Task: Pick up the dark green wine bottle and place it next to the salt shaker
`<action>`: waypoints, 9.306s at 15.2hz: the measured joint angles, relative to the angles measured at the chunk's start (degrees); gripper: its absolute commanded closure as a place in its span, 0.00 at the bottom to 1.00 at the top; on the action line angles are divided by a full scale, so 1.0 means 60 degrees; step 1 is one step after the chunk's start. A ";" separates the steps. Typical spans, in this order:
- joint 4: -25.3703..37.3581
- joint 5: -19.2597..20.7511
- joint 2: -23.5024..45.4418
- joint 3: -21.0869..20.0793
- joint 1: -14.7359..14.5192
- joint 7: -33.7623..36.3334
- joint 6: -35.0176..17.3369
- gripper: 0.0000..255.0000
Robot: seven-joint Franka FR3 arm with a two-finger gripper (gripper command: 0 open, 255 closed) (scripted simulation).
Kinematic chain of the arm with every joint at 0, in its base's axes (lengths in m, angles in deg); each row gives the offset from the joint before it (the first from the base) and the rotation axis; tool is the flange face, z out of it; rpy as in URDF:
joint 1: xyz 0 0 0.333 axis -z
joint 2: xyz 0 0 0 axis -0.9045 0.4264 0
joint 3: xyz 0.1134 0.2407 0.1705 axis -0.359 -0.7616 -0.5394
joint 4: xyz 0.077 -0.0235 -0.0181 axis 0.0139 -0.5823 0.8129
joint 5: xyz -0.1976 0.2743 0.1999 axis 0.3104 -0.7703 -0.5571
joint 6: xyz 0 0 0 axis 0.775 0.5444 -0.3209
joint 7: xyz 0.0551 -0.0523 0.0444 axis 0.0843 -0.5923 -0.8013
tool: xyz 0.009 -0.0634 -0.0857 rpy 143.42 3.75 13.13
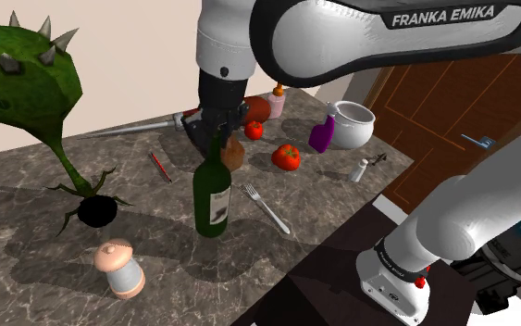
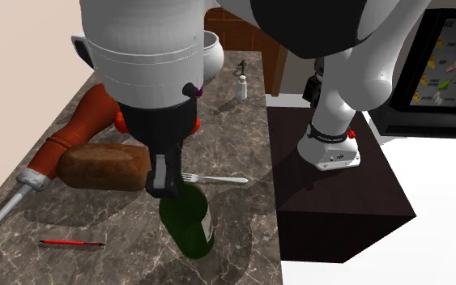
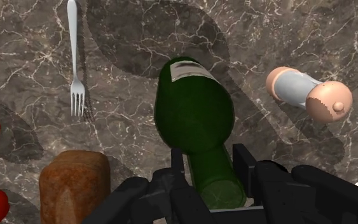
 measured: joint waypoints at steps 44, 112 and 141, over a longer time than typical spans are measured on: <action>0.1545 -0.0621 -0.3872 0.5083 0.1085 -0.5975 0.5492 1.00; -0.2480 0.1400 -0.4956 0.9434 0.2465 -1.1303 0.2611 1.00; -0.6110 0.1803 -0.5049 0.9920 0.2682 -1.1353 -0.0926 1.00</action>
